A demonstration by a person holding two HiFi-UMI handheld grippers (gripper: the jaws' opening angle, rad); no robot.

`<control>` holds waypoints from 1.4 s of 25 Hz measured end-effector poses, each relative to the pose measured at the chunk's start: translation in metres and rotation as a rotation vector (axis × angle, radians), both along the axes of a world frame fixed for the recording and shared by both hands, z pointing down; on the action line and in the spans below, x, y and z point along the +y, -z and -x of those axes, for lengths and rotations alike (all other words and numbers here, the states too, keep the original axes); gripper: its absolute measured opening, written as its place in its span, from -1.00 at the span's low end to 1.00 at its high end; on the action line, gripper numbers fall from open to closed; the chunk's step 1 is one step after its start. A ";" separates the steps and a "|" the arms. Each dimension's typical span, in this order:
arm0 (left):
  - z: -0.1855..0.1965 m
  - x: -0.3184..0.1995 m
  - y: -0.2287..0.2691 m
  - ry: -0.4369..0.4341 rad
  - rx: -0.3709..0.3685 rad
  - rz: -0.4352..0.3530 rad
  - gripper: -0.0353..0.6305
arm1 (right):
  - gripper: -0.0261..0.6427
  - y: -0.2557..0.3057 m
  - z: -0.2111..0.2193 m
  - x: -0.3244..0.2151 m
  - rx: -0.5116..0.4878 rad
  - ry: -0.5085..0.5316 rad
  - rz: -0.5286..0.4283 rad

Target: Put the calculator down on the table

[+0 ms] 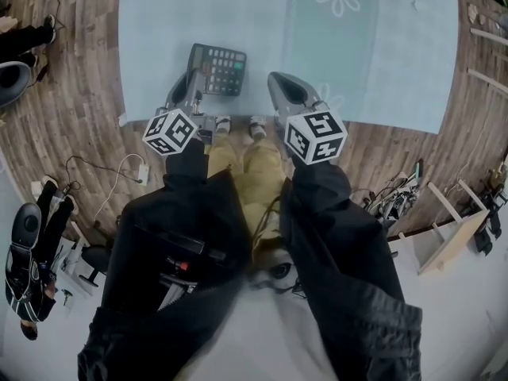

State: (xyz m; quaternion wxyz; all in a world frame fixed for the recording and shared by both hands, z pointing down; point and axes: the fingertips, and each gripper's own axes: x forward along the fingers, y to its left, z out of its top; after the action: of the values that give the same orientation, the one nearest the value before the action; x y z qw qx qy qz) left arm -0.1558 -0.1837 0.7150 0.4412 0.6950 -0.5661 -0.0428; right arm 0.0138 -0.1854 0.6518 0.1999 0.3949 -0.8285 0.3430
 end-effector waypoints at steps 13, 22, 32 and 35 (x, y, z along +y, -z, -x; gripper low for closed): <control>0.003 0.016 -0.032 -0.039 -0.035 0.140 -0.63 | -0.92 -0.005 -0.008 0.006 0.006 0.007 0.013; 0.017 0.025 -0.031 -0.022 -0.042 0.169 -0.37 | -0.92 0.007 -0.007 0.011 -0.004 0.012 -0.010; 0.060 0.017 0.067 0.090 -0.213 0.007 -0.51 | -0.92 0.082 -0.013 0.002 -0.039 -0.044 -0.168; 0.050 -0.008 0.127 0.067 -0.247 -0.141 -0.63 | -0.92 0.123 -0.010 -0.009 -0.055 -0.046 -0.259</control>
State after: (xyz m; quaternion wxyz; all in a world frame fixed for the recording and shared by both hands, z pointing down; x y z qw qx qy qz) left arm -0.2061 -0.1912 0.5875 0.3165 0.7049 -0.6346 -0.0111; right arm 0.0237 -0.1946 0.5291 0.1163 0.4268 -0.8617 0.2485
